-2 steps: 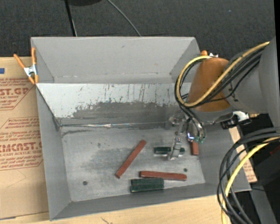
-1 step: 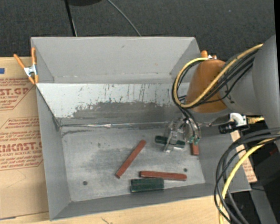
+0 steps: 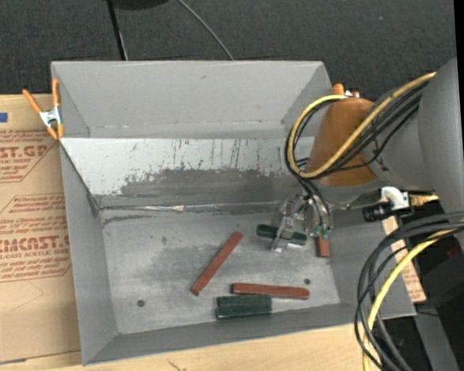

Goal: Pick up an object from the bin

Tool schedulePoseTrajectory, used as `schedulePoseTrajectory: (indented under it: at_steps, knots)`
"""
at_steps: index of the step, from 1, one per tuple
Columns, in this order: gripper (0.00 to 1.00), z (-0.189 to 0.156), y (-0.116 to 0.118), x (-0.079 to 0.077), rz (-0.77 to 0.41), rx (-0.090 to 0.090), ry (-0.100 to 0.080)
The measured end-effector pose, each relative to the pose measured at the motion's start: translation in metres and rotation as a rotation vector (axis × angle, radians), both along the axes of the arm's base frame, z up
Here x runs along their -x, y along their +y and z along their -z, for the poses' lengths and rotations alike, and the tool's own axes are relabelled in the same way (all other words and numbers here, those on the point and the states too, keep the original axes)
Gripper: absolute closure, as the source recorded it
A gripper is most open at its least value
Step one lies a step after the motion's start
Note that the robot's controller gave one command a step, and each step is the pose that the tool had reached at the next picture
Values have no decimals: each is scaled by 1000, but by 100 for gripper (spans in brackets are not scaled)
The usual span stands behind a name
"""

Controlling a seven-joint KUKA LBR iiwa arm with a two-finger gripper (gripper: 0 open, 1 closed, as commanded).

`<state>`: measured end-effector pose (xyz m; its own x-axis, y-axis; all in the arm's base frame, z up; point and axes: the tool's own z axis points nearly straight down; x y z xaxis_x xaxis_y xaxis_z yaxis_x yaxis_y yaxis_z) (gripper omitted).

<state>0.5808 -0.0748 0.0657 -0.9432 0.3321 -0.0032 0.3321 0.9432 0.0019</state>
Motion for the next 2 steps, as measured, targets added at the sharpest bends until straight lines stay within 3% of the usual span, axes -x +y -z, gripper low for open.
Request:
schedulePoseTrajectory:
  at_steps: [2]
  knots:
    - [100,-26,1,3,4,-1,11]
